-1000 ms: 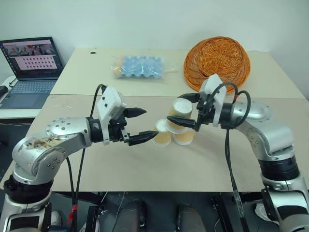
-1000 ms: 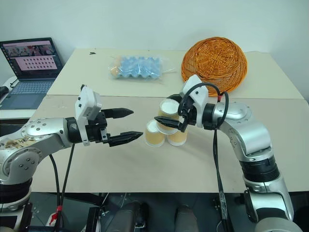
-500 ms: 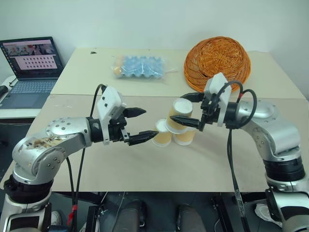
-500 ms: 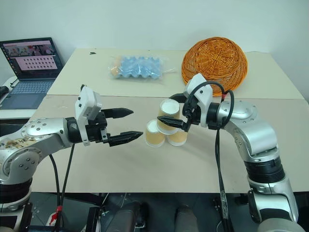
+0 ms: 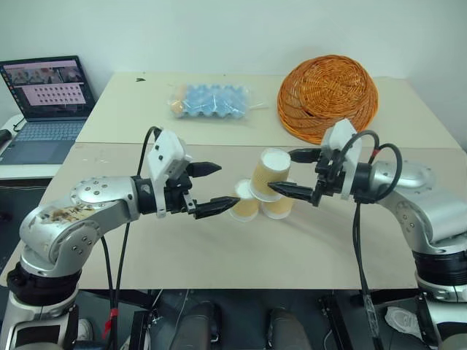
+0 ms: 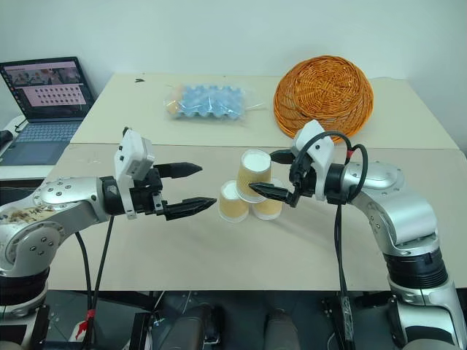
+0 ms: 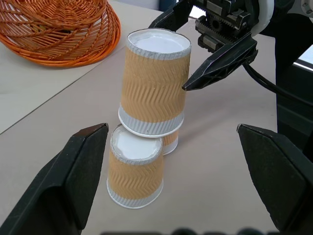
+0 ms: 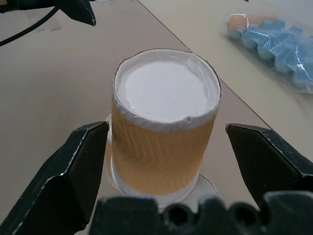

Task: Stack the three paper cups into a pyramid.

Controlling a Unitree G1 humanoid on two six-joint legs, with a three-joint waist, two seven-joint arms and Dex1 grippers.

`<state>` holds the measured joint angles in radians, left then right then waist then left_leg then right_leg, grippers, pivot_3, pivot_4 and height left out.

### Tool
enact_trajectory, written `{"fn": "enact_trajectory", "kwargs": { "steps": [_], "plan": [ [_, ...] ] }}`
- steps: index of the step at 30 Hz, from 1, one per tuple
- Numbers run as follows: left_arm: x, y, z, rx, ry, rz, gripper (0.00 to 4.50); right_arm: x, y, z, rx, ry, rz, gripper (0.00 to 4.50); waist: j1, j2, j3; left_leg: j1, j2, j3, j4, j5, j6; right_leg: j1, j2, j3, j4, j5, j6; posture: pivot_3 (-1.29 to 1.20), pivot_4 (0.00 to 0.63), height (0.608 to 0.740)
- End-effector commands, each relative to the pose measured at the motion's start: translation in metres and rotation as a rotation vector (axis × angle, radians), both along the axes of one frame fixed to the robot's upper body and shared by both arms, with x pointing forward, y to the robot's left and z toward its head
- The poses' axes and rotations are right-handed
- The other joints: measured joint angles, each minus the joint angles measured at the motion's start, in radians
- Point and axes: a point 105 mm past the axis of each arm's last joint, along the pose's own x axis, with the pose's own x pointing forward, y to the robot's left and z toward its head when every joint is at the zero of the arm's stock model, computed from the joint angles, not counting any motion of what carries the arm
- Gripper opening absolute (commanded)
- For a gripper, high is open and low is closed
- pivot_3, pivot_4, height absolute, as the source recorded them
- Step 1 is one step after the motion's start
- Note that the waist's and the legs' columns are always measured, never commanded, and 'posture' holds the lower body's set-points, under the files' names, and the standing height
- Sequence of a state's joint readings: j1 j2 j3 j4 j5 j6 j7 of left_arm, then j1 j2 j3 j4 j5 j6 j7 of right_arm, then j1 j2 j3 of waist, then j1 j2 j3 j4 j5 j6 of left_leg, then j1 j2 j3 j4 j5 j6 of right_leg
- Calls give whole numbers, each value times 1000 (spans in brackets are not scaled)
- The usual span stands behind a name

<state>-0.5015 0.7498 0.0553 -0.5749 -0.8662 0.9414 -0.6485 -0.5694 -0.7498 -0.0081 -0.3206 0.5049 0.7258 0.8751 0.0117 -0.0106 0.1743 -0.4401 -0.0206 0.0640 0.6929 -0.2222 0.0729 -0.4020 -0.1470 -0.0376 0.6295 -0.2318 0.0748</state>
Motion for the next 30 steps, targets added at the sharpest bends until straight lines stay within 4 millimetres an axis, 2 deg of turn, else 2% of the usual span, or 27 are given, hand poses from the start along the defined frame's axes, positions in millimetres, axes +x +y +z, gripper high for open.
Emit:
{"fn": "enact_trajectory", "kwargs": {
  "steps": [1, 3, 9, 13, 16, 18, 20, 21, 24, 25, 27, 29, 30],
  "plan": [
    [-3, -3, 8, -8, -37, -20, 4500, 0, -15, 11, 3, -50, -27, 4462, 0, 0, 0, 0, 0, 0, 0, 0, 0, 0, 0, 0, 0, 0, 0, 0, 150, 726],
    [-3, -2, 8, -7, -37, -17, 4500, 0, -22, 9, -3, -45, -44, 4462, 1, 0, 0, 0, 0, 0, 0, 0, 0, 0, 0, 0, 0, 0, 0, 0, 150, 726],
    [-1, 5, 7, -12, -36, 37, 4500, -13, -66, 9, -24, -28, -128, 4462, 4, 0, 0, -1, 0, 0, 0, -2, 3, 1, 0, 0, -1, 0, 0, 0, 150, 726],
    [-2, 7, 4, -12, -33, 58, 4500, -24, -74, 12, -32, -26, -125, 4462, -2, 0, 0, 0, 1, 0, 0, -3, 5, 0, 0, 0, -1, 0, 0, 0, 150, 726],
    [7, 20, 4, -27, -41, 141, 4500, -22, -97, 9, -58, -13, -213, 4462, -1, 0, 0, 0, 1, 0, 0, -5, 8, 0, 0, 0, 0, 0, 0, 0, 150, 726],
    [26, 40, 1, -39, -75, 309, 4500, -4, -130, 10, -53, -43, -427, 4462, -1, 0, 0, 0, 0, 0, 1, -5, 8, 0, 0, 0, 0, 0, 0, 0, 150, 726],
    [55, 75, 1, -78, -150, 613, 4500, 18, -171, 9, -42, -115, -720, 4462, 0, 0, 0, 0, 0, 0, 2, -5, 8, 1, 0, 1, 0, 1, 0, 0, 150, 726],
    [65, 92, 1, -86, -196, 750, 4500, 23, -184, 5, -49, -144, -820, 4462, 1, -1, 0, 1, -1, 0, 2, -5, 8, 2, -1, 1, 0, 1, 0, 0, 150, 726],
    [76, 121, -3, -173, -213, 998, 4500, 34, -212, -4, -64, -216, -1058, 4462, 2, -2, -1, 1, 0, 0, 2, -1, 3, 2, 0, 0, 0, 2, -1, 0, 150, 726],
    [80, 133, -11, -179, -213, 1094, 4500, 34, -224, -13, -39, -215, -1165, 4462, 2, -2, -1, 0, 0, 0, 1, 2, -2, 1, 0, 0, 0, 2, -1, 0, 150, 726],
    [82, 146, -22, -166, -229, 1207, 4500, 34, -234, -28, -46, -222, -1271, 4462, 3, -2, -1, 0, 0, 0, 1, 2, -2, 1, 0, 0, 0, 2, -1, 0, 150, 726],
    [83, 158, -31, -198, -237, 1300, 4500, 34, -230, -33, 187, -212, -1316, 4462, 2, -2, -1, -1, -1, 1, 0, 2, -2, -1, -1, 1, -1, 2, -1, 0, 150, 726],
    [84, 162, -35, -219, -232, 1331, 4500, 33, -227, -34, 233, -224, -1321, 4462, 2, -2, -1, -1, -1, 1, -1, 2, -2, -1, 0, 1, -1, 2, -1, 0, 150, 726]
  ]
}}
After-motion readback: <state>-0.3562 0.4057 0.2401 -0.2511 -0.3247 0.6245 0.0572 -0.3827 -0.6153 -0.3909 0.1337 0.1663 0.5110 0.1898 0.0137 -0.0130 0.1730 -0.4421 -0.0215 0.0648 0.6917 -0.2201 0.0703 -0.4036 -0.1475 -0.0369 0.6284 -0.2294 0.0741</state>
